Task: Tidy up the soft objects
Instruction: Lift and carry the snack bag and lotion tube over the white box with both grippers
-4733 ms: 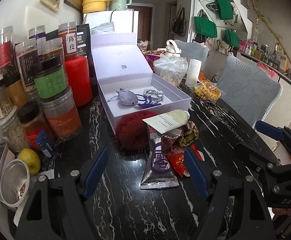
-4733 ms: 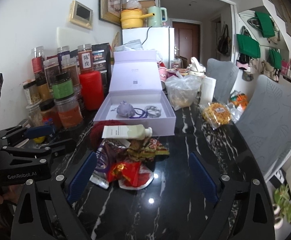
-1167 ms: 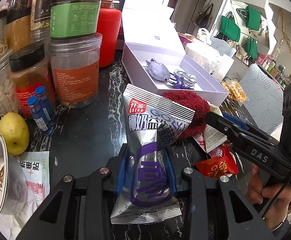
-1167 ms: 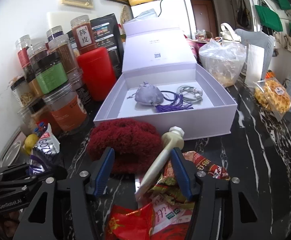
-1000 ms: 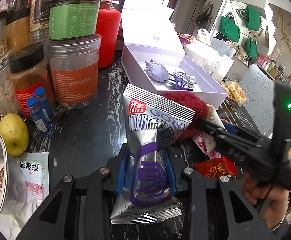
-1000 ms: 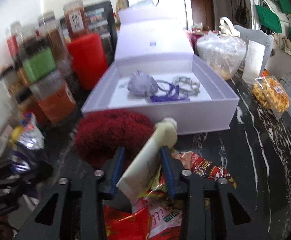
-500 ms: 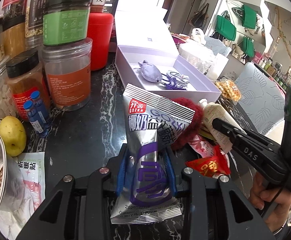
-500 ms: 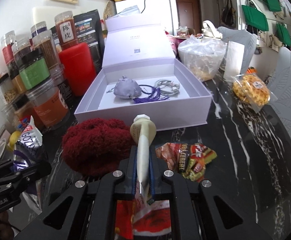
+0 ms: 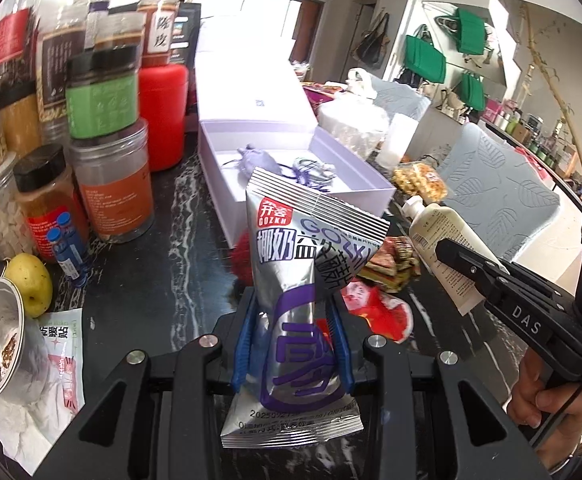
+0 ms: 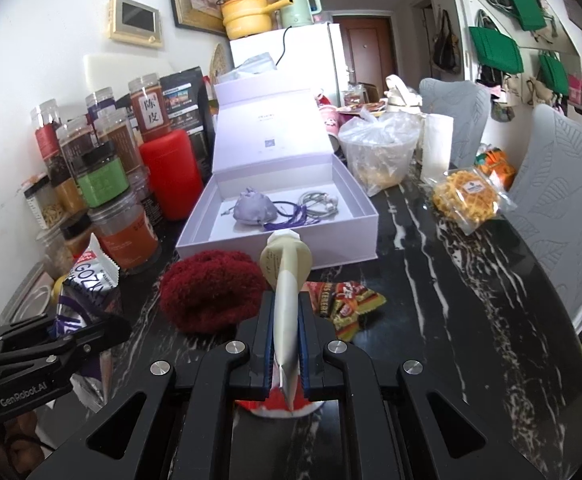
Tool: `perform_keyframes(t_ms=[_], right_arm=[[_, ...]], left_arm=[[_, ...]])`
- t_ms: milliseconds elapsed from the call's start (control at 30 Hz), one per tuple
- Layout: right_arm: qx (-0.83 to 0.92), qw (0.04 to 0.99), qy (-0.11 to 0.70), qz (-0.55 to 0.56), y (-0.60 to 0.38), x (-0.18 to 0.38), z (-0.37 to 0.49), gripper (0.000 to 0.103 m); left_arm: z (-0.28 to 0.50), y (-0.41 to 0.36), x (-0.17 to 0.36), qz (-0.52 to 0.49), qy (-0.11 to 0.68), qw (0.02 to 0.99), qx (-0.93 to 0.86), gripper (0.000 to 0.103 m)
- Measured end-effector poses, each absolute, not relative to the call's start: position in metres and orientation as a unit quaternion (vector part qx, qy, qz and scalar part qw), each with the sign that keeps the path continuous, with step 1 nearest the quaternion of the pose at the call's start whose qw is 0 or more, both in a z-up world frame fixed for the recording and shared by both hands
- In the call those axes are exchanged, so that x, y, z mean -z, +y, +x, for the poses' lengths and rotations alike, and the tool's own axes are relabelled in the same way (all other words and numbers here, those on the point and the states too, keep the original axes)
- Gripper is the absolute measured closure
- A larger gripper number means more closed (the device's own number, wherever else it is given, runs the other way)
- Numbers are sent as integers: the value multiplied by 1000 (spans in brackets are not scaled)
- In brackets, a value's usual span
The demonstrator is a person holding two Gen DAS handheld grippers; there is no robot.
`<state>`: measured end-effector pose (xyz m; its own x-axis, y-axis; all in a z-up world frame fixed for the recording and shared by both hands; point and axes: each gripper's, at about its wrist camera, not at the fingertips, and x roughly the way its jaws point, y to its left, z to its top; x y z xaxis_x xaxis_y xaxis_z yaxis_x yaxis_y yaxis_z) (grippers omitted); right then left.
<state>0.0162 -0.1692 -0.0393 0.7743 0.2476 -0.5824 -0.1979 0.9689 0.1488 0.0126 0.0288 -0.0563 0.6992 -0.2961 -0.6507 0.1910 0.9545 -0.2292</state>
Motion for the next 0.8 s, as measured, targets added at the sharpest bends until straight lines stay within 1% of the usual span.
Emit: perform_keyframes(t_ms=[400, 800], right_arm=[[-112, 947, 295, 55, -196, 12, -18, 93], [-129, 956, 257, 50, -203, -23, -18, 93]], left_arm=[[-3, 1, 15, -53, 326, 931, 158, 69], [12, -9, -28, -35, 285, 944, 161, 69]])
